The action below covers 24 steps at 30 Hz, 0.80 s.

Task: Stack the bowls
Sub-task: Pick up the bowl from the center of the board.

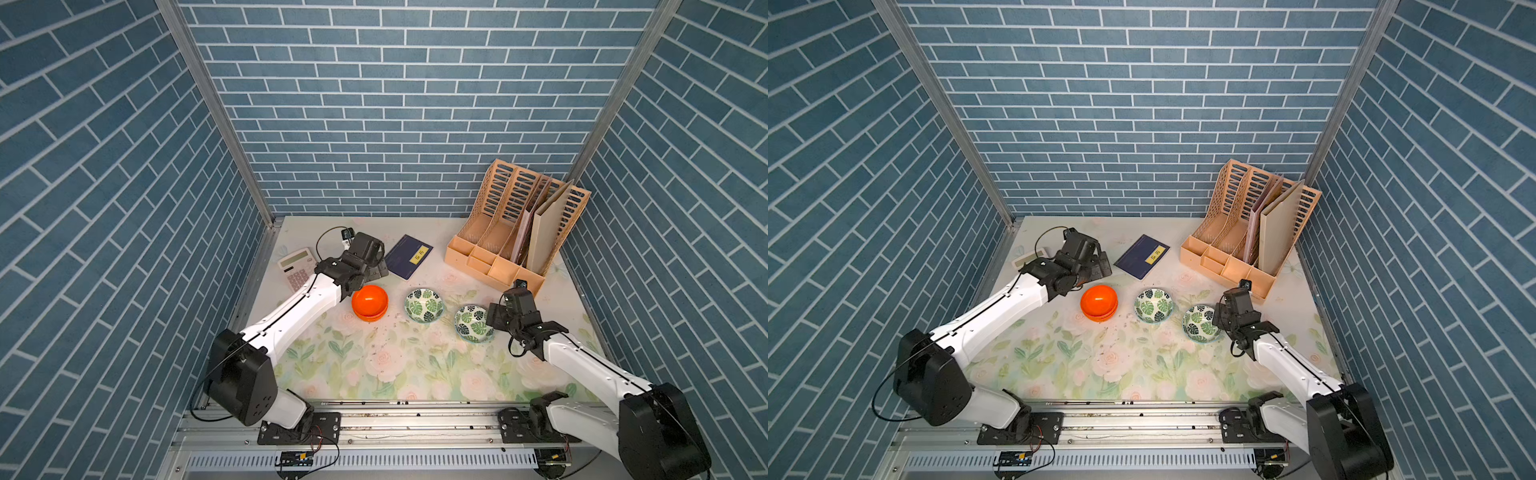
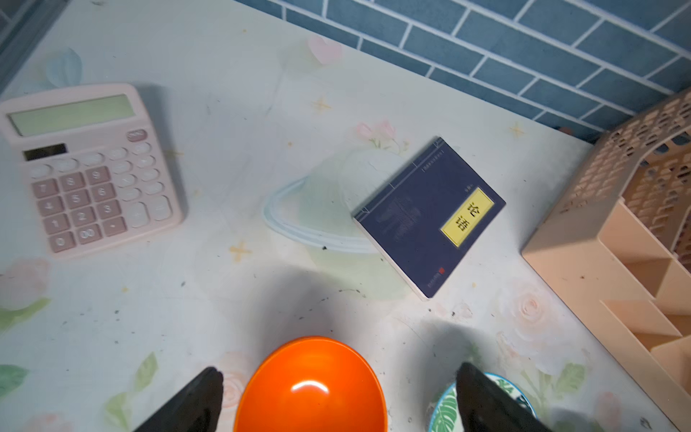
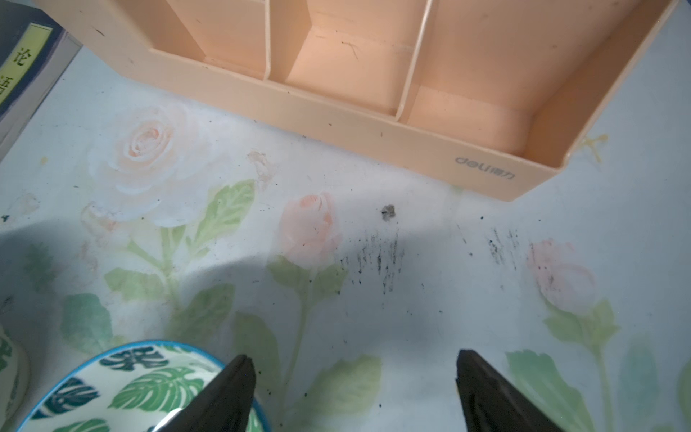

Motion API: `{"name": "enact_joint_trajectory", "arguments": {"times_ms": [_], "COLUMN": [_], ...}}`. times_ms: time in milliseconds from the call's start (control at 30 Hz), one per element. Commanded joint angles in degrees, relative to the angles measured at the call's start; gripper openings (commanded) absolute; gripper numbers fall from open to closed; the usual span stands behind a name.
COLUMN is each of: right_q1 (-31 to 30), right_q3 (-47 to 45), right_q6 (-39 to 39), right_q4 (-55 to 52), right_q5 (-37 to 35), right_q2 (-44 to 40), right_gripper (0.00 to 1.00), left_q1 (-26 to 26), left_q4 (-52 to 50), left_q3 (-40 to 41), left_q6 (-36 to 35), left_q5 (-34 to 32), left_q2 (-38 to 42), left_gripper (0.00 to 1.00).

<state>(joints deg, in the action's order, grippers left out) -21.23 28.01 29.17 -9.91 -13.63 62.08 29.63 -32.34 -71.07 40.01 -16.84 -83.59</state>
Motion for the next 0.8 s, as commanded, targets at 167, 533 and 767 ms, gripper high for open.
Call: {"name": "enact_joint_trajectory", "arguments": {"times_ms": [167,533,767], "right_q1": [-4.24,-5.67,-5.69], "right_q3": [2.54,-1.90,-3.14], "right_q6": [1.93,4.25,4.85], "right_q4": [-3.65,-5.24,-0.45], "right_q5": [0.76,1.49,2.49], "right_q2": [-4.48,-3.25,0.30], "right_gripper": [0.88,0.72,0.61], "left_q1": [-4.04,-9.17,-9.33], "left_q4": [-1.70,-0.48,-0.03], "left_q3": [3.32,8.07,8.77], "left_q6": [-3.05,-3.86,-3.90], "left_q5": [-4.01,-2.21,-0.58], "left_q2": [4.39,7.14,7.89], "left_gripper": [1.00,1.00,0.99]}}
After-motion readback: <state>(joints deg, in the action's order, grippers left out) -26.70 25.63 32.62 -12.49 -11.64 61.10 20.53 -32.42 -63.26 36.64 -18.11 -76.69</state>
